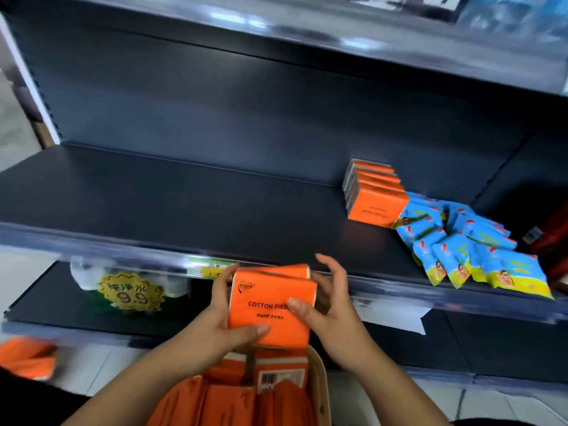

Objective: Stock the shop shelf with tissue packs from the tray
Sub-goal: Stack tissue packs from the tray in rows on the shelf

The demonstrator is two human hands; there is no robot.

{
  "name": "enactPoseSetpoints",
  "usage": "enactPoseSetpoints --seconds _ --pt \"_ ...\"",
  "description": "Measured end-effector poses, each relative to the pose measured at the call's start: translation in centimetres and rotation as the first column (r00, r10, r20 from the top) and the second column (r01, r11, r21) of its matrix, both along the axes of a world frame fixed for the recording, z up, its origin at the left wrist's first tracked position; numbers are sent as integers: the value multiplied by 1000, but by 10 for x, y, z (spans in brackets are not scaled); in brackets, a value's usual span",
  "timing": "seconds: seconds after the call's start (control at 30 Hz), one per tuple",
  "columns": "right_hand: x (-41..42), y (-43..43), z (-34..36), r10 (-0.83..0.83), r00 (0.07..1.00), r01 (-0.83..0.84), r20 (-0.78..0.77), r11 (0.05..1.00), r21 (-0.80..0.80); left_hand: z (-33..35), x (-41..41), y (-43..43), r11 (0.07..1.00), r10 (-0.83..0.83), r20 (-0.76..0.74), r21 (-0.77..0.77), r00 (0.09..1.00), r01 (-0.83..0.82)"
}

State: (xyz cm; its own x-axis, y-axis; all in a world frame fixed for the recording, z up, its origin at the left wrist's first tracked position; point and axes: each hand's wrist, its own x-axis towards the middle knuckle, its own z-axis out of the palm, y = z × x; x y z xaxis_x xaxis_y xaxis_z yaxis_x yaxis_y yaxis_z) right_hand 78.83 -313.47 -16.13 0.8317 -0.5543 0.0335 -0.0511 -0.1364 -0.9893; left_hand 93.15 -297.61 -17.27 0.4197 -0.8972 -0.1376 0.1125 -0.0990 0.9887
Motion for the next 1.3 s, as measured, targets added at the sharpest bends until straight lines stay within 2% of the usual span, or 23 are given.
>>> enactPoseSetpoints --seconds 0.17,0.3,0.43,0.57,0.7,0.83,1.13,1.3 --pt "-11 -51 49 106 985 -141 -134 945 -295 36 11 -51 997 27 319 -71 947 -5" --pt "-17 -115 74 -116 965 -48 -234 801 -597 50 15 -136 995 -8 480 -84 877 55" --pt "-21 -176 75 -373 861 -20 -344 652 -758 43 7 -218 995 -31 536 -66 844 79" --pt "-22 -209 66 -476 759 -62 -444 626 -777 28 4 -266 996 -47 557 -42 829 85" --pt "-17 -231 60 -485 738 -112 -468 597 -795 15 6 -286 999 -18 553 -26 833 39" --pt "-13 -245 60 -451 691 -220 -564 613 -759 9 7 -295 1000 -20 558 2 830 23" --pt "-20 -267 68 -511 654 -325 -558 476 -817 14 -2 -316 998 -53 594 66 803 17" --pt "-21 -274 66 -552 611 -341 -567 463 -818 13 -8 -322 996 -72 577 88 814 26"
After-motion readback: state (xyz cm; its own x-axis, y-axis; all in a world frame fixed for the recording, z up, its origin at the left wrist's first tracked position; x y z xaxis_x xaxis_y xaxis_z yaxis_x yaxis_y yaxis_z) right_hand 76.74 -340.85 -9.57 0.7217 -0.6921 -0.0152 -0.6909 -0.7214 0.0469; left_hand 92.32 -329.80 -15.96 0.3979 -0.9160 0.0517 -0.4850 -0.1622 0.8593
